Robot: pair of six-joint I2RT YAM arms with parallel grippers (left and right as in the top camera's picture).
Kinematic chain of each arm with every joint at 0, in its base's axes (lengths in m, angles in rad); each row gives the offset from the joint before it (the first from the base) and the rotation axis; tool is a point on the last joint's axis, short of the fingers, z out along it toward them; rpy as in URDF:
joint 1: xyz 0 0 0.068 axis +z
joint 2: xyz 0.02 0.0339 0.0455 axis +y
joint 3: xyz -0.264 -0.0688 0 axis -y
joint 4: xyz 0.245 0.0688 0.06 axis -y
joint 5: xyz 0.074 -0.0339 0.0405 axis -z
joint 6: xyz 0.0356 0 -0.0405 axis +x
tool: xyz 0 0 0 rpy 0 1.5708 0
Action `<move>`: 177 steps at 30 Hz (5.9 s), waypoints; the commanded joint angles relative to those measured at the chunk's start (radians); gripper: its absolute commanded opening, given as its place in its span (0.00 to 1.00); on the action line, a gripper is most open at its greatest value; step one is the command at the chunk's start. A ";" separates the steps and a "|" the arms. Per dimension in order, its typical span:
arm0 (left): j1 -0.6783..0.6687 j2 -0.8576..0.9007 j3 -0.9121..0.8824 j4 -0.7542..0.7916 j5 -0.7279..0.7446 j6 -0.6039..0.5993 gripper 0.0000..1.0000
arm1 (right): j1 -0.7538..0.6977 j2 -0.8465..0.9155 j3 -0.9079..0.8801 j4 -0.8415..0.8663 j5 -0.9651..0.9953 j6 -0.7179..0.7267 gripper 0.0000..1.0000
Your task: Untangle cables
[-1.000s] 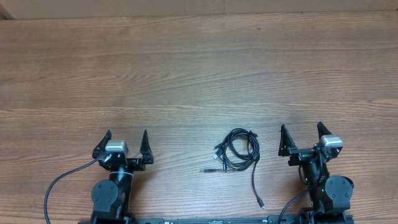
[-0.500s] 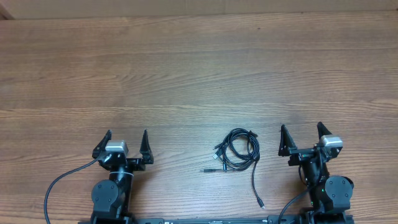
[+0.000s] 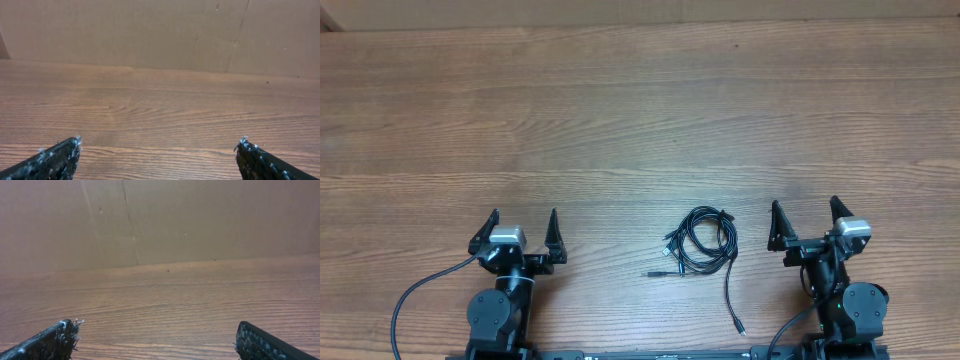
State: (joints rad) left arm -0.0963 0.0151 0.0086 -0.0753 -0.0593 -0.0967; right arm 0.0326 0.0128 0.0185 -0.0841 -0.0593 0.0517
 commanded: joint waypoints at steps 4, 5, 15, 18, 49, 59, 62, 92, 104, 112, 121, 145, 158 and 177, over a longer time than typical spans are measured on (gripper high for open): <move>0.006 -0.010 -0.003 0.003 0.004 0.012 1.00 | 0.000 -0.010 -0.010 0.002 0.014 -0.001 1.00; 0.006 -0.010 -0.003 0.003 0.004 0.012 1.00 | 0.000 -0.010 -0.010 0.002 0.014 -0.001 1.00; 0.006 -0.009 -0.003 0.001 0.005 0.012 1.00 | 0.000 -0.010 -0.010 0.002 0.014 -0.001 1.00; 0.006 -0.009 -0.003 0.001 0.005 0.015 1.00 | 0.000 -0.010 -0.010 0.002 0.014 -0.001 1.00; 0.006 -0.009 0.087 -0.116 0.006 0.015 1.00 | 0.000 -0.010 -0.010 0.002 0.014 -0.001 1.00; 0.006 -0.009 0.136 -0.191 0.009 0.015 1.00 | 0.000 -0.010 -0.010 0.002 0.014 -0.001 1.00; 0.006 -0.009 0.142 -0.202 0.019 0.015 1.00 | 0.000 -0.010 -0.010 0.002 0.014 -0.001 1.00; 0.006 0.116 0.289 -0.360 0.113 0.069 1.00 | 0.000 -0.010 -0.010 0.002 0.014 -0.001 1.00; 0.006 0.575 0.464 -0.366 0.203 0.126 1.00 | 0.000 -0.010 -0.010 0.002 0.014 -0.001 1.00; 0.006 0.823 0.555 -0.370 0.351 0.229 1.00 | 0.000 -0.010 -0.010 0.002 0.014 -0.001 1.00; 0.004 1.065 0.665 -0.444 0.522 0.375 1.00 | 0.000 -0.010 -0.010 0.002 0.014 -0.001 1.00; -0.135 1.210 0.737 -0.470 0.415 0.382 1.00 | 0.000 -0.010 -0.010 0.002 0.014 -0.001 1.00; -0.162 1.222 0.747 -0.480 0.426 0.381 1.00 | 0.000 -0.010 -0.010 0.002 0.014 -0.001 1.00; -0.340 1.401 0.985 -0.561 0.417 0.305 1.00 | 0.000 -0.010 -0.010 0.002 0.014 -0.001 1.00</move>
State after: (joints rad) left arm -0.3969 1.3479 0.9226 -0.6224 0.3664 0.2352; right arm 0.0326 0.0128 0.0185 -0.0845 -0.0593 0.0517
